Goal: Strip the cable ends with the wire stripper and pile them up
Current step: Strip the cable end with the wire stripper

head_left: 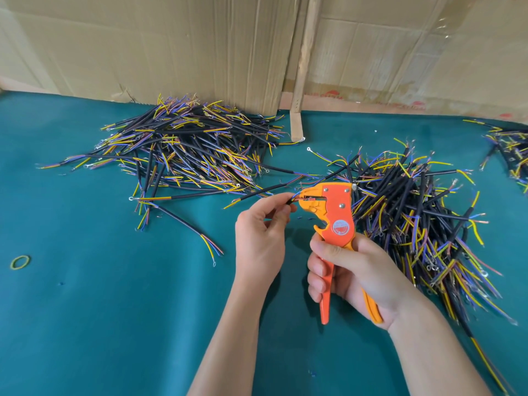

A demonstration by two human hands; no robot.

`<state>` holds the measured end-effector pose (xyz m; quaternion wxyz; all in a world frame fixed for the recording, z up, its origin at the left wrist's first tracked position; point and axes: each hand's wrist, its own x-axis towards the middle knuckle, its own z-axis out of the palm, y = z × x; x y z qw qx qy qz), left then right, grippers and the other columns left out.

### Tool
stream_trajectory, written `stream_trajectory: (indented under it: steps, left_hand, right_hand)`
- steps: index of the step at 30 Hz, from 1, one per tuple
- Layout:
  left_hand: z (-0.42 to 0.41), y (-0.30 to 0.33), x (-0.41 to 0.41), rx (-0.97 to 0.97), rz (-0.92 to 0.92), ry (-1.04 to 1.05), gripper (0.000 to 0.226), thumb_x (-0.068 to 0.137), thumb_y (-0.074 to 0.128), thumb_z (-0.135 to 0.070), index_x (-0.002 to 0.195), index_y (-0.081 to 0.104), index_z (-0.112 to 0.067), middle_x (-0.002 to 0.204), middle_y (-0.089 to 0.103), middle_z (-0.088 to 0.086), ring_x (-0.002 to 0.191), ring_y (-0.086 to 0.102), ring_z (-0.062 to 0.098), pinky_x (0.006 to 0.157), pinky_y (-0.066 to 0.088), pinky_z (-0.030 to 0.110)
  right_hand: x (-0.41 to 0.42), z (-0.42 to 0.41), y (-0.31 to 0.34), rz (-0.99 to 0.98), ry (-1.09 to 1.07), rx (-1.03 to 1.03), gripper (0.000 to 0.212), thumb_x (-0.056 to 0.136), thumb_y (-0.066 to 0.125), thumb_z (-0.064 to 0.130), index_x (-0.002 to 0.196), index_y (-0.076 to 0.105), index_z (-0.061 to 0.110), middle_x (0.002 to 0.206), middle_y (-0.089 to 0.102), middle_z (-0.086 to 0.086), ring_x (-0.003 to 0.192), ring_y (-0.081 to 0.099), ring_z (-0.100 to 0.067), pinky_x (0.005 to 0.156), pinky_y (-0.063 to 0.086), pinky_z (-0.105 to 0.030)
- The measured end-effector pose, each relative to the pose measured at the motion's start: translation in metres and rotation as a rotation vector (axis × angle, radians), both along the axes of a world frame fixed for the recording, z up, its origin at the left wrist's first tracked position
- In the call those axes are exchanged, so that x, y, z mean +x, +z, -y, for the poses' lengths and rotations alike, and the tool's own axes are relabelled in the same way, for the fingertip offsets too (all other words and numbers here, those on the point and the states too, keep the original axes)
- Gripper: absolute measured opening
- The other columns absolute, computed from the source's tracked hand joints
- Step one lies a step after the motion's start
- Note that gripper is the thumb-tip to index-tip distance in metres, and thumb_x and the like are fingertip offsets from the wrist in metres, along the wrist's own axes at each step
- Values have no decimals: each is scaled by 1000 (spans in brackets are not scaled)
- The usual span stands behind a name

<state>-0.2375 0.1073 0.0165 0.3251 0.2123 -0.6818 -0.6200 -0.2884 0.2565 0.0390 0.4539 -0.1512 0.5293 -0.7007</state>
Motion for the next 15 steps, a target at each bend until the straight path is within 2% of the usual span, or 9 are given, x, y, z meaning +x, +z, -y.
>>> stream_trajectory:
  steps: [7, 10, 13, 15]
  left_hand:
    - [-1, 1, 1, -8, 6, -11, 28, 96, 60, 5, 100, 77, -17, 80, 73, -15, 71, 64, -7, 71, 46, 7]
    - [-1, 2, 1, -21, 16, -20, 34, 95, 62, 3, 96, 76, -28, 76, 72, -20, 72, 63, -6, 72, 47, 10]
    - [-3, 3, 0, -15, 19, -11, 35, 95, 63, 2, 95, 76, -31, 79, 73, -16, 72, 62, -3, 75, 51, 17]
    - [-4, 3, 1, -22, 6, 0, 34, 94, 63, 1, 95, 77, -30, 81, 74, -14, 72, 62, -2, 75, 54, 21]
  right_hand:
    - [3, 0, 0, 3, -22, 8, 27, 84, 77, 24, 68, 58, 15, 64, 43, -12, 50, 42, -27, 50, 43, -38]
    - [6, 5, 0, -33, -124, 54, 40, 81, 79, 32, 61, 48, 16, 55, 35, -6, 40, 32, -20, 42, 35, -29]
    - [7, 7, 0, -61, -163, 89, 49, 80, 78, 37, 57, 40, 15, 48, 31, -3, 35, 26, -18, 39, 30, -23]
    - [8, 4, 0, -40, -138, 55, 42, 80, 80, 33, 63, 48, 12, 50, 37, -6, 36, 33, -20, 40, 34, -26]
